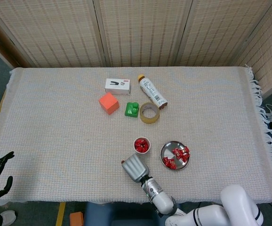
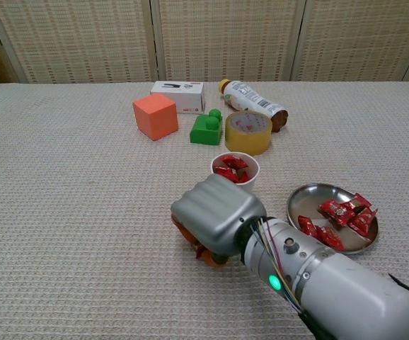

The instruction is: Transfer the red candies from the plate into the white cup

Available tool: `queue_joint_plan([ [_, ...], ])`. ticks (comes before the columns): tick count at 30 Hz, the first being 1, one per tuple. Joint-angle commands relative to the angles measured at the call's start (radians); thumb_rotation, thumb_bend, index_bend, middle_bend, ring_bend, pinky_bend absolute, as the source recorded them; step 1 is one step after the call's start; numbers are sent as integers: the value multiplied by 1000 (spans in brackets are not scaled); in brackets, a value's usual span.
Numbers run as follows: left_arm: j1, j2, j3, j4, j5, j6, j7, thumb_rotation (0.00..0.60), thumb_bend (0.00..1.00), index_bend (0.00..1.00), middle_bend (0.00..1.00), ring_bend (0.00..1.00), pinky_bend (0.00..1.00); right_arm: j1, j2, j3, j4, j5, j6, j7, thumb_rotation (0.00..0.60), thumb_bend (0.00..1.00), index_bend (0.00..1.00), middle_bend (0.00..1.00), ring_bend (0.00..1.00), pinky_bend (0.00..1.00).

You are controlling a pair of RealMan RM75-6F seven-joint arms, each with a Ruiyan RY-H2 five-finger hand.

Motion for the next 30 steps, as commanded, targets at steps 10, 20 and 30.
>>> queue_joint_plan([
  [10,0,0,-1,0,-1,0,-2,600,539,10,154,213,285,1,-19,2,27,14,11,-23,600,252,498,791,781,1000],
  [20,2,0,0,-1,1,3,1,600,538,10,154,213,285,-2,-27,-21,40,15,25,-64,600,298,723,791,803,1000],
  [30,5,0,-1,0,3,9,0,600,538,10,154,213,285,-22,24,-11,-44,-42,77,-38,600,319,765,792,811,1000],
])
